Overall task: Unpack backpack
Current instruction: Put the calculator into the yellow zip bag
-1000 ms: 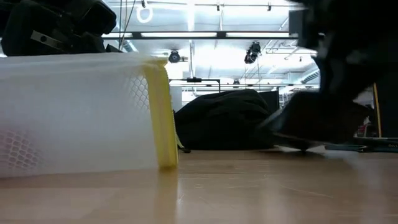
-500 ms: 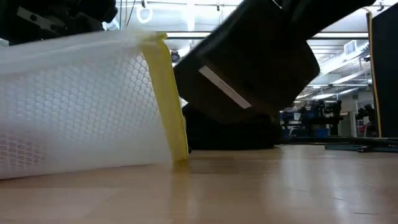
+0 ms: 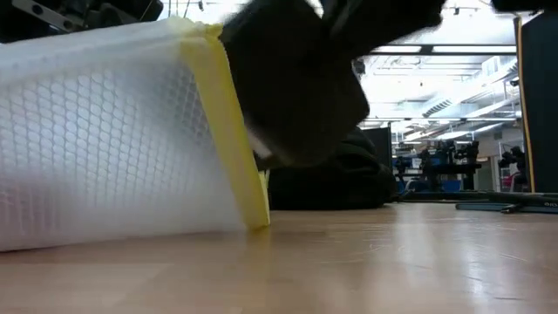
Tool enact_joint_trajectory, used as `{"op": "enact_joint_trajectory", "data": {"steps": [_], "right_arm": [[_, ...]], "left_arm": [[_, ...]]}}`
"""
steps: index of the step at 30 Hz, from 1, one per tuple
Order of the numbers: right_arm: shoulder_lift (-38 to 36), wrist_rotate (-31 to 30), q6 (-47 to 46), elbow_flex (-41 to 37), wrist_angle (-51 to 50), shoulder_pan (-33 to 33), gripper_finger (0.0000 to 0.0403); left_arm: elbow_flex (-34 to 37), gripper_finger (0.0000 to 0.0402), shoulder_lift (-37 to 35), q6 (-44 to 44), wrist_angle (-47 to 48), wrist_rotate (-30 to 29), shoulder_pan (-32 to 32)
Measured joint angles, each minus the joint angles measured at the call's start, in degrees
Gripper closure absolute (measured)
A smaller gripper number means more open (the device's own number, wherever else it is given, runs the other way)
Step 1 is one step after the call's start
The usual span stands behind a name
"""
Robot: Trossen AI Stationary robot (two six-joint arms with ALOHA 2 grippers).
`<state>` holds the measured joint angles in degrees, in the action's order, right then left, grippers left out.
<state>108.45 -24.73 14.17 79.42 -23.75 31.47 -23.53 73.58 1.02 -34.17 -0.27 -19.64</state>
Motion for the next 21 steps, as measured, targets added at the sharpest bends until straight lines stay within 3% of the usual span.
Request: {"op": "enact_joint_trajectory", "data": {"steps": [5,16,21], "right_arm": [[2.23,1.02,6.47,-0.06,8.50,-2.42,0.0402],[8.50,12.49,10.45,-0.02,25.40,-6.91,0.0402],[12.21,11.19,13.82,0.20,30.73,-8.33,0.0402]], "left_arm": [[-0.04,0.0402,0.00,0.21,-0.43,0.08,-0.02],[0.00,0.0402,0.00,0.50,-0.58,0.20,0.02],[0.09,0.0402,0.00,0.48,-0.71,0.17,0.02]]}}
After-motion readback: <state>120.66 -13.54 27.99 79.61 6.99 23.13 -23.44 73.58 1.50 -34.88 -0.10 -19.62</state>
